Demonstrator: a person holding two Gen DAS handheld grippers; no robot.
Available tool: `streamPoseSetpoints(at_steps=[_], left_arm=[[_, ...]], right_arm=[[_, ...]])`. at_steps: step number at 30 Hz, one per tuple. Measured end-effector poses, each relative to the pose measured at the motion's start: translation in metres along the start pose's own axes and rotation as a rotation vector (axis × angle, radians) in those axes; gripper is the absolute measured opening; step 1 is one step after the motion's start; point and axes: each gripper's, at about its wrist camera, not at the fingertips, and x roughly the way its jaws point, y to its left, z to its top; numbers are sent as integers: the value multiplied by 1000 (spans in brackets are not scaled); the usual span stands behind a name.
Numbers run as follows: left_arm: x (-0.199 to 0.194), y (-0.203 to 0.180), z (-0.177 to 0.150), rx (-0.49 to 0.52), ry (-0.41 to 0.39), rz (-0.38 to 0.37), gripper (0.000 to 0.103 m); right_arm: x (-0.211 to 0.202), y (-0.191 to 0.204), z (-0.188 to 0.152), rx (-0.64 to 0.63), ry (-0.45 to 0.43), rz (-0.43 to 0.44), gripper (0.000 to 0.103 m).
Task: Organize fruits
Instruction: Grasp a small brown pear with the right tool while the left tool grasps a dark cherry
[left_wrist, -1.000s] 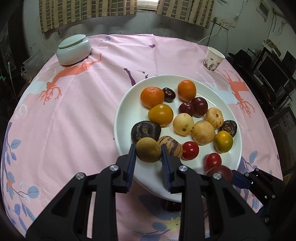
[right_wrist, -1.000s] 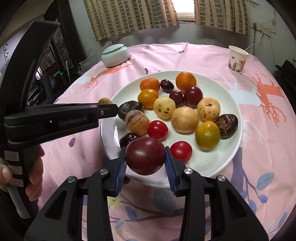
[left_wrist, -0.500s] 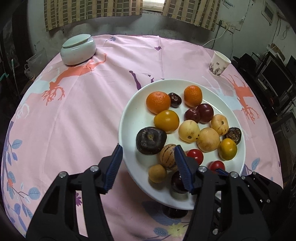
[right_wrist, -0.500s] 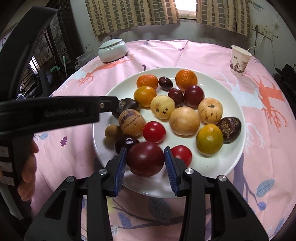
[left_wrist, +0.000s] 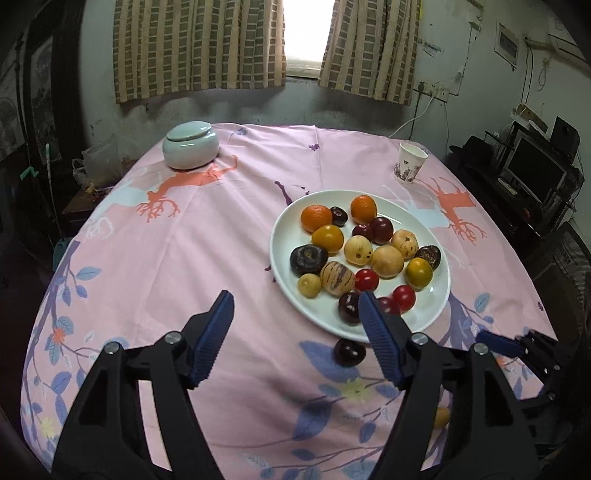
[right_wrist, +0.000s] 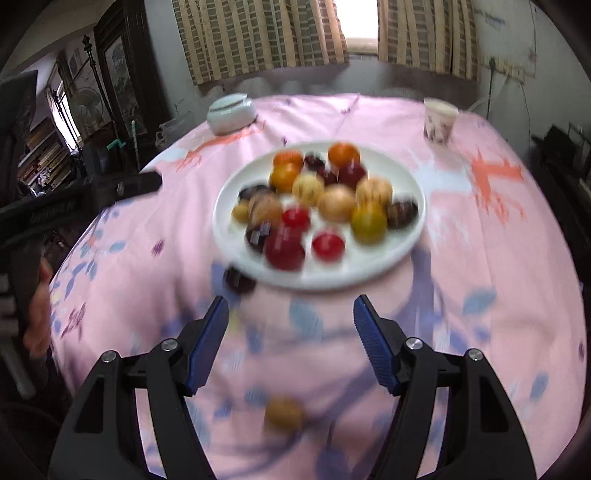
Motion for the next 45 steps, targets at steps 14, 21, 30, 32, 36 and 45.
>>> streamPoseSetpoints(at_steps=[14,21,30,32,36,45], left_arm=[[5,18,-78,-26,132,25,77],[3,18,-87,-38,164,19,77],[39,-27,-75,40,207,-16,77],[56,-39,-72,66,217,-4,77],[85,-49,-65,86,240,18,77],[107,-51,-62,90,231,27,79]], right_arm=[[13,7,-64,61,60,-5,50],[21,7,-64,68,50,-24,26],[-24,-32,-69,156,-50,-52,26],[-27,-39,-73,179,-44,-25,26],[-36,-44,-78,190,-55,-8,26],[-41,-48,-75,216,-77,43,26]])
